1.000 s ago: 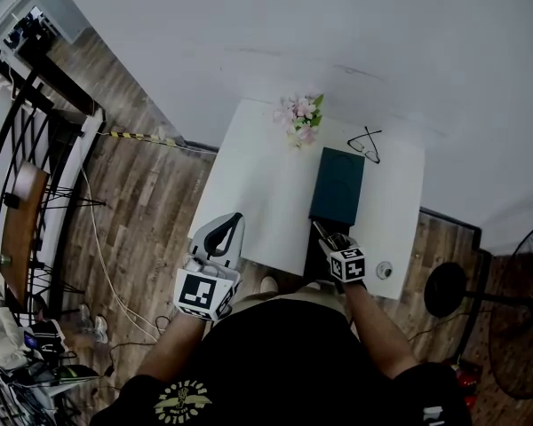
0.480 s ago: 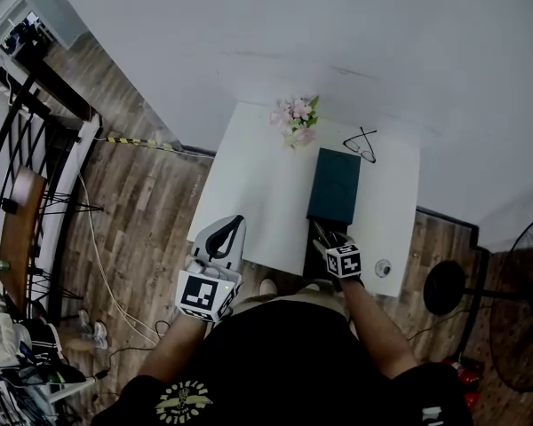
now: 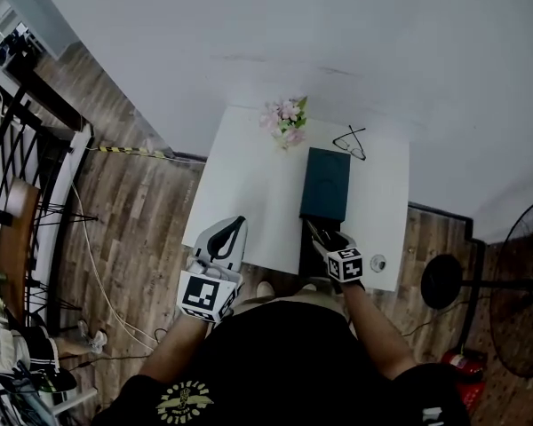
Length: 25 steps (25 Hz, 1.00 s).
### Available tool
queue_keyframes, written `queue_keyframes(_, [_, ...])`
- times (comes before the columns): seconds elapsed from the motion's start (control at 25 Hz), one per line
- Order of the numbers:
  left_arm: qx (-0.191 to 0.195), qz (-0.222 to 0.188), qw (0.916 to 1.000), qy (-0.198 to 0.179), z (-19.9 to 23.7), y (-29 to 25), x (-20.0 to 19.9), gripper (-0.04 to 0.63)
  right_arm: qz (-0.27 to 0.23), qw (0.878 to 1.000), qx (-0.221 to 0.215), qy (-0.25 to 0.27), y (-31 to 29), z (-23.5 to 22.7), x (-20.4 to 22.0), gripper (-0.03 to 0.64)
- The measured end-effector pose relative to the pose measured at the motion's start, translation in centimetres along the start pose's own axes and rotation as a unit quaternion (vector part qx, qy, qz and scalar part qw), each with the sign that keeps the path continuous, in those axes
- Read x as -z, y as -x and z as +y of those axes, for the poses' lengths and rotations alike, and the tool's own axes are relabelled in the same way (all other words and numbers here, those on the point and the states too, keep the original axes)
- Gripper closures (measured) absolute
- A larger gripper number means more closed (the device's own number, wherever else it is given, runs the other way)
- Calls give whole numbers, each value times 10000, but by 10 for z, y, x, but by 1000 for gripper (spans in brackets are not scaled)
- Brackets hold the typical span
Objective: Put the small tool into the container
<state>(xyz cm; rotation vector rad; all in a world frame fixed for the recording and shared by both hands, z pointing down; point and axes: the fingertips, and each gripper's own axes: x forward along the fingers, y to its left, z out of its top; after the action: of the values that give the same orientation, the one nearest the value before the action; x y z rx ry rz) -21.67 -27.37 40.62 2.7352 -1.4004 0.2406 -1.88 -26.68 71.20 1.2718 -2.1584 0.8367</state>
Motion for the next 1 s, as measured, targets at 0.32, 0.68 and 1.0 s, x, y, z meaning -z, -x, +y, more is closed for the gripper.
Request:
queue_keyframes(0.32, [131, -86, 9999, 18, -10, 1, -1, 589, -529, 9981, 222, 207, 30, -2, -16, 455])
queue_keyframes(0.68, [325, -106, 9994, 60, -23, -5, 1, 589, -997, 9941, 271, 325, 58, 3, -26, 615])
queue_keyframes(1.0, [398, -124, 9991, 92, -25, -6, -1, 589, -1421, 9888, 204, 419, 78, 13, -47, 615])
